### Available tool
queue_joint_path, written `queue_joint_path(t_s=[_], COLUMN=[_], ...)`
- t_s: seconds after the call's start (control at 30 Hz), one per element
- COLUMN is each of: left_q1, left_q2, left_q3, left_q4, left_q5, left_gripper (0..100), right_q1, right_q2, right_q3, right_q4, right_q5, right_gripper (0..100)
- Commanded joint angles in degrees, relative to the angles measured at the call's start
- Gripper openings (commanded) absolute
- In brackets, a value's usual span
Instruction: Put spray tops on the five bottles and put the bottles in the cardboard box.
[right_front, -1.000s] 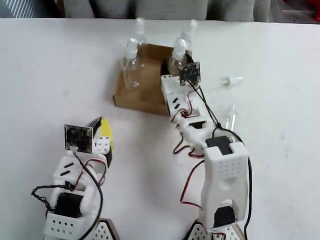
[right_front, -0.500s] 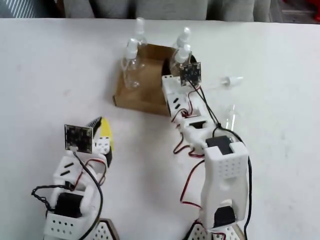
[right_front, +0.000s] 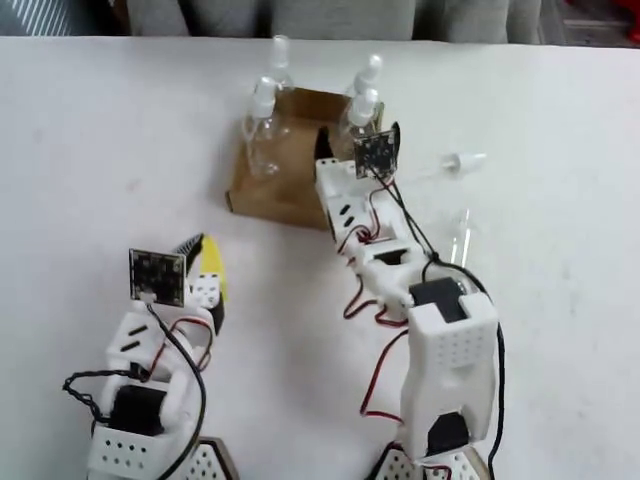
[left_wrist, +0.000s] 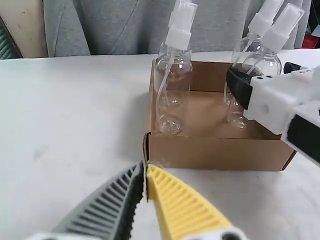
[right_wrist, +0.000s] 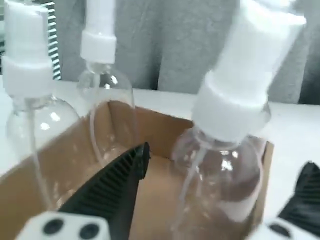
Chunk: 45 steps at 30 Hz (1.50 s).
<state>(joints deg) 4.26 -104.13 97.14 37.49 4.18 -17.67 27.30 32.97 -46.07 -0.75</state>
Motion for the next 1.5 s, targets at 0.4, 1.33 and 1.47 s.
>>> queue_joint_path(t_s=[0.4,1.33,1.47], left_q1=[-0.40,-0.40,-0.22], left_q2=[-0.22,-0.22,-0.22], left_q3=[-0.09,-0.09,-0.09], left_q4=[0.18,0.35,1.49], left_q5=[-0.79,-6.33,-6.42], left_gripper=[2,2,2], right_q1=[1.10,10.33,13.67], right_q2=[-6.90,-91.74,-103.34], right_q3=[0.09,36.22,35.69], right_q4=[4.26,56.57,71.78], right_q5=[-1.05,-0.97,-0.79], right_gripper=[43.7,43.7,43.2])
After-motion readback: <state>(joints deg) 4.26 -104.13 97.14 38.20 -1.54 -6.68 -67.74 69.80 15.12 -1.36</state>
